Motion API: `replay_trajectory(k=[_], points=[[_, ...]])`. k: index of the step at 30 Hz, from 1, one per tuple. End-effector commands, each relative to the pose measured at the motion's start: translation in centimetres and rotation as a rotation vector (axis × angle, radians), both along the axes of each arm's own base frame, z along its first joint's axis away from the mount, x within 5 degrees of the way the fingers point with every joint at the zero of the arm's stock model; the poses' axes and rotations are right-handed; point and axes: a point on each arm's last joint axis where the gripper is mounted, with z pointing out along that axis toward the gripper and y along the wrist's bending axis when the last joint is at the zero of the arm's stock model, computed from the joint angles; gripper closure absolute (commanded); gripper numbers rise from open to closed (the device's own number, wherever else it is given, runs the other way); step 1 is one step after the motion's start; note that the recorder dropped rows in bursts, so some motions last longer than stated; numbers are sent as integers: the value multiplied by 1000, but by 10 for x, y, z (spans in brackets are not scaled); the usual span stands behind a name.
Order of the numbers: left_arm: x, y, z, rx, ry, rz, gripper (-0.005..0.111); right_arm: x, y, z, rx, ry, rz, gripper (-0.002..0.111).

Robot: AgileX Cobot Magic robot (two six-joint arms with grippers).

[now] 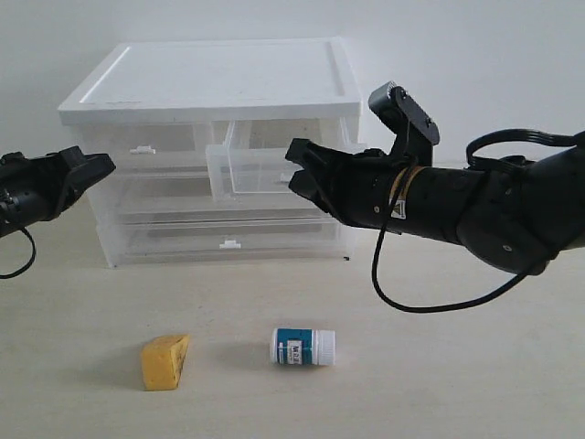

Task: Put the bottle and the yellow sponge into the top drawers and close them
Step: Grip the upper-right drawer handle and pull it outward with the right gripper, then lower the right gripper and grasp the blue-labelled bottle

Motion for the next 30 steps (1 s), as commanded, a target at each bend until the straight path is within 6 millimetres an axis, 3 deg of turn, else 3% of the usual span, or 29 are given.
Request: replay_trajectory(k=[1,14,15,17,18,20,24,30], points=[[2,1,1,-6,-4,4,103,-6,-1,0,-17,-15,27,108],[2,1,1,-6,-4,4,103,-11,2,-4,-97,-42,120,107],[2,1,1,-6,-4,4,103,-12,3,-4,-96,-42,131,104],[2,1,1,-6,-4,4,103,-14,4,-5,-106,-30,165,86],[2,1,1,-5,-4,2,103,-17,5,-7,-112,-7,195,71],[2,1,1,-5,-4,2,103,-23,7,-11,-140,29,260,58],[2,1,0,-4,-3,3,103,-39,10,-20,-288,8,499,58],[1,0,0,-1,-2,-2,103,-39,15,-11,-512,-216,768,58]])
